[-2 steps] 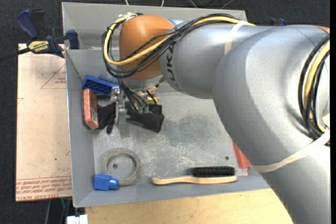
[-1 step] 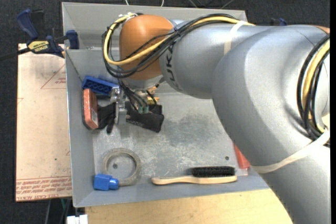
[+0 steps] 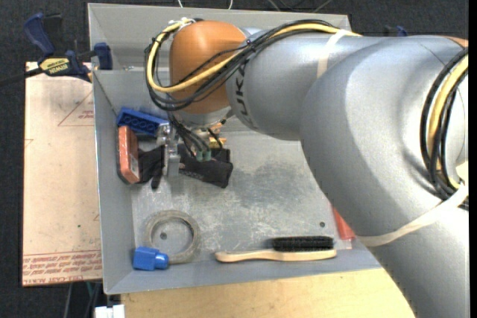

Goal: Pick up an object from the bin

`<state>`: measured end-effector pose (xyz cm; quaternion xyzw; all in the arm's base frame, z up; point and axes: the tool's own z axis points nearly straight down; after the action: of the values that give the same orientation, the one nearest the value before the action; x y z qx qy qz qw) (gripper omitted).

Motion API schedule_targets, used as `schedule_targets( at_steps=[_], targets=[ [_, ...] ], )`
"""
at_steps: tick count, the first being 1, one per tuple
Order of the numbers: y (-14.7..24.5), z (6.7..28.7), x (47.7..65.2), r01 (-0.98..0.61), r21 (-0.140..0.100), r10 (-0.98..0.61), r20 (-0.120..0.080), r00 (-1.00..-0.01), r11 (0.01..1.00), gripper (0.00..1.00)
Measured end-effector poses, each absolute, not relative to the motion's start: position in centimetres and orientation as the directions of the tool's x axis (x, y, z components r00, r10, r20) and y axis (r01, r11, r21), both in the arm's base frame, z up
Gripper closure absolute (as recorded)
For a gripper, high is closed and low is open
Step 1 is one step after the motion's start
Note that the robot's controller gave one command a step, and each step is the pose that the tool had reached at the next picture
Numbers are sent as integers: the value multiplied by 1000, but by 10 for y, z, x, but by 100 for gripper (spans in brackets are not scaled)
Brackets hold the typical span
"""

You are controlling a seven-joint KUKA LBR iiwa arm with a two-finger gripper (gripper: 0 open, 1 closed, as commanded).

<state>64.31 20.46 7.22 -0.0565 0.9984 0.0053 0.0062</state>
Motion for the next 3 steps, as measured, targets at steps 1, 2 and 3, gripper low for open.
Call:
schedule_targets(
  at_steps=[1, 2, 3],
  targets=[
    [205, 72, 643, -113, 10, -113, -13, -994, 994, 100],
    [205, 72, 643, -113, 10, -113, -13, -994, 994, 100],
    [205, 72, 643, -113, 10, -113, -13, -994, 994, 100]
  ],
)
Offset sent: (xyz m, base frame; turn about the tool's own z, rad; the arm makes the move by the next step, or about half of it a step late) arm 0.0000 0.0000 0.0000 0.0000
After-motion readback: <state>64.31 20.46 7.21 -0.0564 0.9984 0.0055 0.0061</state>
